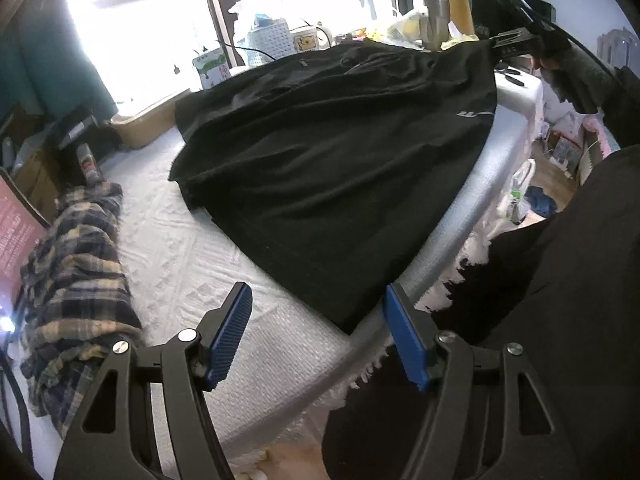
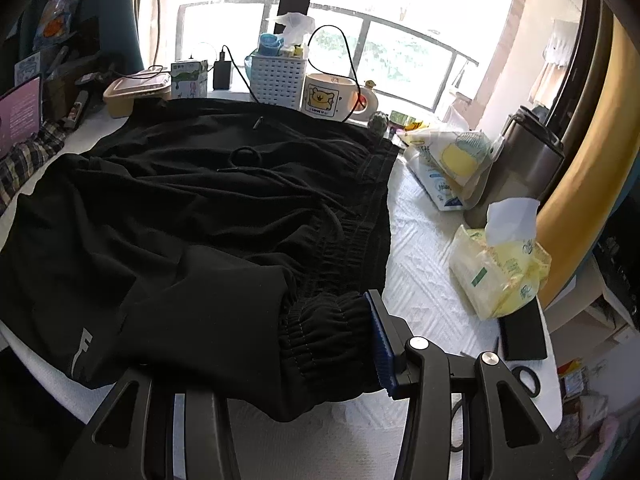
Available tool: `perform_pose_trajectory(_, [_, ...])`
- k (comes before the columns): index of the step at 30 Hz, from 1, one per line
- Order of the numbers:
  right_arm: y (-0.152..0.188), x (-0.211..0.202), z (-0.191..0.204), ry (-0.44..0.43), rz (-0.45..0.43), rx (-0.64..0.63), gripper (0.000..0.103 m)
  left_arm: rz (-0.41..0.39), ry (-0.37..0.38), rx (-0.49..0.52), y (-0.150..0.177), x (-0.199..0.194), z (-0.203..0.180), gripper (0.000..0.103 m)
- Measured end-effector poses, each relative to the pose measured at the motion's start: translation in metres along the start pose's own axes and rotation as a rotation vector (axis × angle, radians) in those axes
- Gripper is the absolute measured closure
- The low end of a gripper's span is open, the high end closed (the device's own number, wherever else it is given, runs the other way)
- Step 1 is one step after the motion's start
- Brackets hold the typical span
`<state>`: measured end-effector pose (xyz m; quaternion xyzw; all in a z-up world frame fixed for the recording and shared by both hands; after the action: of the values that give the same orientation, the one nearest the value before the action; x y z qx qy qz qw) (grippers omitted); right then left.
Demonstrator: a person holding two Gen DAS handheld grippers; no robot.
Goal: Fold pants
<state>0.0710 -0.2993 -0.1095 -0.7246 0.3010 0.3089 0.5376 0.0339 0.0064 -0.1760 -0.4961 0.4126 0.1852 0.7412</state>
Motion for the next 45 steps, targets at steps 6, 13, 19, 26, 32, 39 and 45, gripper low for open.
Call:
perform_pose_trajectory(6, [0.003,0.001,-0.001,-0.013,-0.008,0.019,0.055,-0.022,-0.065,-0.047,-0.015,0.014,0.012,0.035])
perform_pose_trajectory(13, [0.01,0.002,-0.003,-0.004,-0.021,0.006,0.054,-0.102,-0.086,-0.011,-0.025,0.021,0.003,0.039])
perform_pose_trajectory(19, [0.022,0.0,-0.01,0.027,-0.058,0.021,0.045,-0.138,0.045,-0.067,-0.028,0.024,-0.001,0.096])
perform_pose_trajectory(26, [0.034,-0.009,-0.008,0.032,-0.097,0.012,0.044,-0.217,0.076,-0.187,-0.03,-0.002,0.017,0.1])
perform_pose_trajectory(32, [0.045,-0.013,0.0,-0.002,-0.126,0.009,0.04,-0.265,0.108,-0.301,-0.034,-0.022,0.043,0.1])
perform_pose_trajectory(39, [0.048,-0.021,0.005,0.022,-0.165,-0.024,0.028,-0.301,0.11,-0.329,-0.05,-0.037,0.045,0.1])
perform_pose_trajectory(45, [0.054,-0.033,0.002,0.041,-0.214,-0.01,0.021,-0.321,0.085,-0.354,-0.061,-0.042,0.054,0.1])
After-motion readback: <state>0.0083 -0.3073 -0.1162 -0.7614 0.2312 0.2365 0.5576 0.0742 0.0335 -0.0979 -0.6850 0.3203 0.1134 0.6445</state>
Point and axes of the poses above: each gripper's, at about its wrist camera, not at the fingertips, and x roughly the way its jaws point, z to its left, y to its underside, the point moved 5 cm from there along x, roughly the way its jaws point, and after that the axes turned 6 degrees about z, right-handed, at the moved point
